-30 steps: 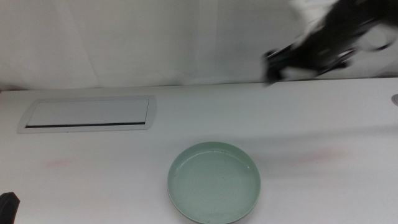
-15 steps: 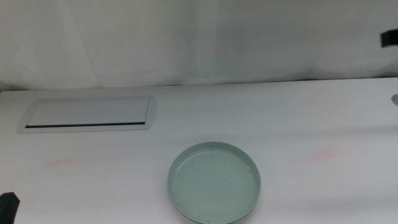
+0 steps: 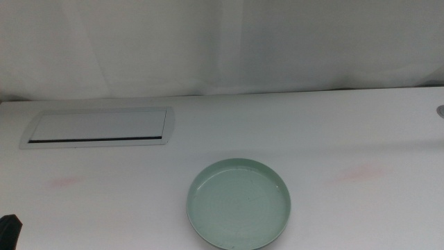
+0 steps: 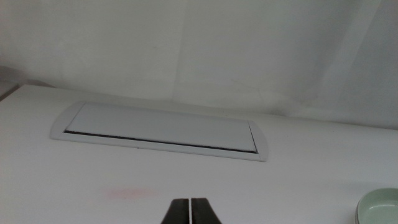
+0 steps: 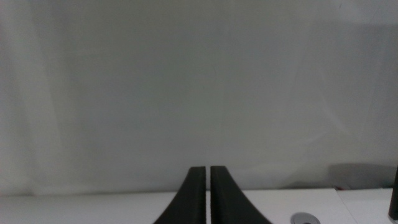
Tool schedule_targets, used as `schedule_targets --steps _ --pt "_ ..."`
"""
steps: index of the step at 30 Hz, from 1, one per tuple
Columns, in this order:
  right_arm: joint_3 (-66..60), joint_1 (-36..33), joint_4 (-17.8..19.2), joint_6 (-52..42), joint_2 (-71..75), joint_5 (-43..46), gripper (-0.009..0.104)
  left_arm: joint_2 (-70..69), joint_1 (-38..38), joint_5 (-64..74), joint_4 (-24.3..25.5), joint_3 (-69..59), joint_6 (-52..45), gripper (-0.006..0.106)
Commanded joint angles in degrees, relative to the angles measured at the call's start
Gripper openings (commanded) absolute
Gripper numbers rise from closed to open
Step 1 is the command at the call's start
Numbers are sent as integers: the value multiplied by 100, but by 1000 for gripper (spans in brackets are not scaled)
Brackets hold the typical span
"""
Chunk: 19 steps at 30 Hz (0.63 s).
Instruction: Stack the three bowls on top of each other.
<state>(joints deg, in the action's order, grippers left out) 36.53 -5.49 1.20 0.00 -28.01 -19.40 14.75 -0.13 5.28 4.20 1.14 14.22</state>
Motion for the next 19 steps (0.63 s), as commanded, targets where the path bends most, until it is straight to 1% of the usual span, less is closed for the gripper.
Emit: schedule_targets --steps 1,3,7,12,13,19 --pt "-473 29 -152 0 767 142 -3 -25 13 -38 -25 36 36 -3" --pt "-816 29 -180 0 1260 208 -3 -25 13 -38 -25 36 36 -3" --pt "-1700 29 -180 0 1887 626 -3 -25 13 -38 -25 36 36 -3" --pt "-2908 29 -180 0 1979 1528 -3 -25 13 -38 -25 36 36 -3" --pt "-3299 29 -180 -36 1979 1881 -3 -25 13 -38 -25 36 36 -3" --pt "-3865 29 -120 -195 1979 2043 -3 -25 13 0 -25 36 36 -3"
